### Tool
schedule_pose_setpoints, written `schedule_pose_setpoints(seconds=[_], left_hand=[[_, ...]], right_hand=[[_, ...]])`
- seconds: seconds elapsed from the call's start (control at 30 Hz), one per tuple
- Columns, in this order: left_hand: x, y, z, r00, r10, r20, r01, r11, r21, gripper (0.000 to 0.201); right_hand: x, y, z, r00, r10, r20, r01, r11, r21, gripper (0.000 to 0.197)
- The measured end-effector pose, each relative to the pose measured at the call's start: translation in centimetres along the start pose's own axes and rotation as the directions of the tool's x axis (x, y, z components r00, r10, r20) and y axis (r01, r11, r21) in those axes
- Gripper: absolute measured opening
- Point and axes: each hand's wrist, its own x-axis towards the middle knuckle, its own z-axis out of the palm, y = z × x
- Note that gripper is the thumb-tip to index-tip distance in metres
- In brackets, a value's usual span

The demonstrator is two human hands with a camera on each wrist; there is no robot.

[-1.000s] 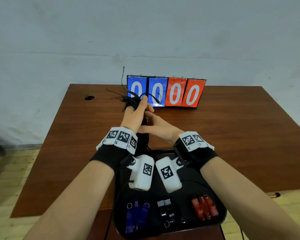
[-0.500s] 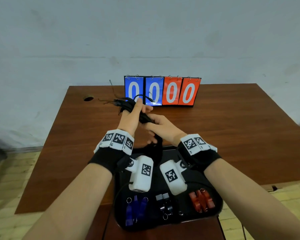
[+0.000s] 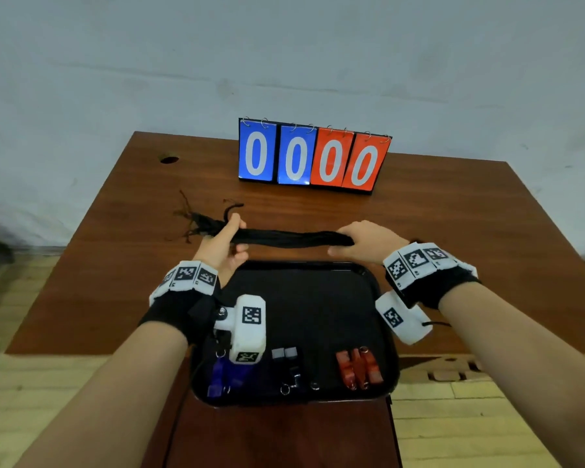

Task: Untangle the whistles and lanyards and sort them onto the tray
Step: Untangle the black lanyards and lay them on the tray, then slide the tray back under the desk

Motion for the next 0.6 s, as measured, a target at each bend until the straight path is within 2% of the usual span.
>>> schedule_pose_setpoints(seconds=[0.1,0.2,0.27,0.4,0.5,0.53,0.6], left_hand=[[0.2,-1.7,-1.1,0.992,-0.072,-0.106,0.064,0.995,-0.078,0.023],[0.6,-3.5,-2.4,0.977,-0.123,-0.176,0.117,0.992,-0.044,0.012],[0.8,-4.7,-3.0,0.962,-0.155,-0.225,0.152,0.988,-0.032,0.010],[1.6,-6.2,-4.1,0.938,-0.178,-0.298,0.197,0.980,0.035,0.025],[2.3,-6.6,-4.7,0.924,-0.188,-0.333,0.231,0.968,0.094,0.010],[2.4,-6.6,-4.8,0.921,-0.193,-0.338,0.244,0.963,0.113,0.012],[2.5,-6.6,-5.0,0.910,-0.194,-0.367,0.258,0.957,0.134,0.036]], right_hand=[[0.1,1.0,1.8,0.999,0.029,-0.013,-0.031,0.958,-0.286,0.035],[0.5,2.6,4.4,0.996,0.081,0.031,-0.059,0.893,-0.446,0.043],[1.0,3.7,6.0,0.990,0.115,0.086,-0.063,0.885,-0.461,0.044],[2.0,4.8,8.5,0.977,0.159,0.144,-0.082,0.897,-0.434,0.045],[2.7,5.3,9.8,0.973,0.185,0.138,-0.108,0.893,-0.436,0.047],[2.9,5.5,10.1,0.973,0.186,0.135,-0.109,0.891,-0.440,0.048],[3.1,5.9,10.5,0.978,0.170,0.119,-0.101,0.892,-0.441,0.049]])
